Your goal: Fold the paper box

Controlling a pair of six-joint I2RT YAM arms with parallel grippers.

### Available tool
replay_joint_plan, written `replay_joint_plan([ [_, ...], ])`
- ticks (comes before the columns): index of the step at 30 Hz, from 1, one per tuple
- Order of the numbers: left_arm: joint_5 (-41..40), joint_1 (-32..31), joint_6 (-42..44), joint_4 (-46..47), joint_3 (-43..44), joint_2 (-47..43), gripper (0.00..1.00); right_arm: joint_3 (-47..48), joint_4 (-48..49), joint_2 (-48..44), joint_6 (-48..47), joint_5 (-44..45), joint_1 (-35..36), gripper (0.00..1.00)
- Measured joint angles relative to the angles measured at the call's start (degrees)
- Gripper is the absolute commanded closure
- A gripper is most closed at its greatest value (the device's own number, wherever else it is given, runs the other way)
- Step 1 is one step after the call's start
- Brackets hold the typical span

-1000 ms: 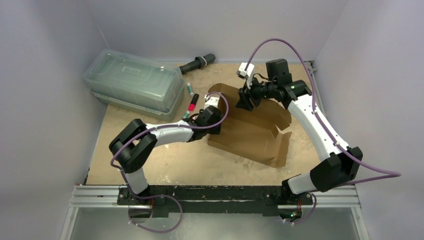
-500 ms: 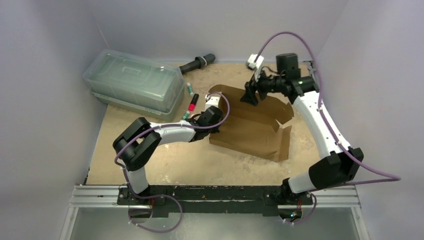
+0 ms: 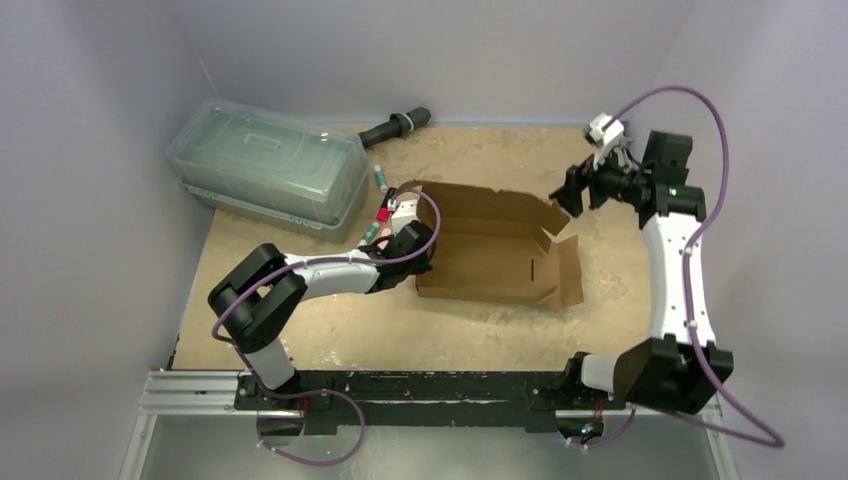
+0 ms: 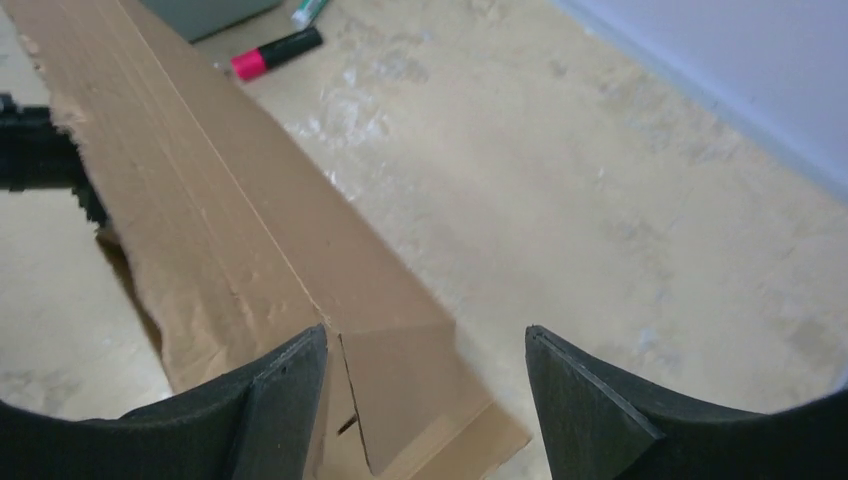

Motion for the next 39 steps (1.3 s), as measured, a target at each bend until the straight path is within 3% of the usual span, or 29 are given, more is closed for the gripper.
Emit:
replay_joint_plan([
  [6, -2.36, -0.7, -7.17, -1.25, -1.44, -0.92, 1.0, -12.09, -3.45, -9.2, -0.68, 2.91, -5.97, 0.23],
  [13, -3.74, -1.14, -14.03, -2.01, -1.57, -1.01, 1.0, -14.86, -5.05, -4.85, 0.04, 3.69, -16.39, 0.2],
  [16, -4.09, -1.14, -14.27, -2.16, -1.57, -0.98, 1.0, -12.24, -7.58, -2.99, -4.83, 0.31, -18.27, 0.21],
  [22, -5.42, -1.14, -13.07, -3.69, -0.98, -0.96, 1.0, -11.06, -11.56, 3.23, -15.39, -6.05, -11.67, 0.2],
  [27, -5.7, -1.14, -10.86, -5.7, 0.07, -0.9, 1.0, -11.3, -3.52, 6.82, -11.91, -9.66, -3.96, 0.23],
  [30, -5.73, -1.14, -9.55, -6.8, 1.11, -0.42, 1.0, -11.32, 5.4, 6.69, -5.51, -12.28, -2.45, 0.36],
  [32, -5.7, -1.14, -8.37, -7.37, 1.88, 0.02, 1.0, -11.32, 11.82, 7.13, 0.35, -12.41, -1.46, 0.54],
  [36, -5.62, -1.14, -6.19, -7.58, 2.78, 0.9, 1.0, -13.42, 27.1, 8.48, 15.69, -8.55, 0.63, 1.0],
  [39, -5.53, -1.16, -4.59, -7.52, 3.17, 1.29, 1.0, -14.01, 34.23, 10.71, 24.48, -2.71, 1.84, 1.0],
])
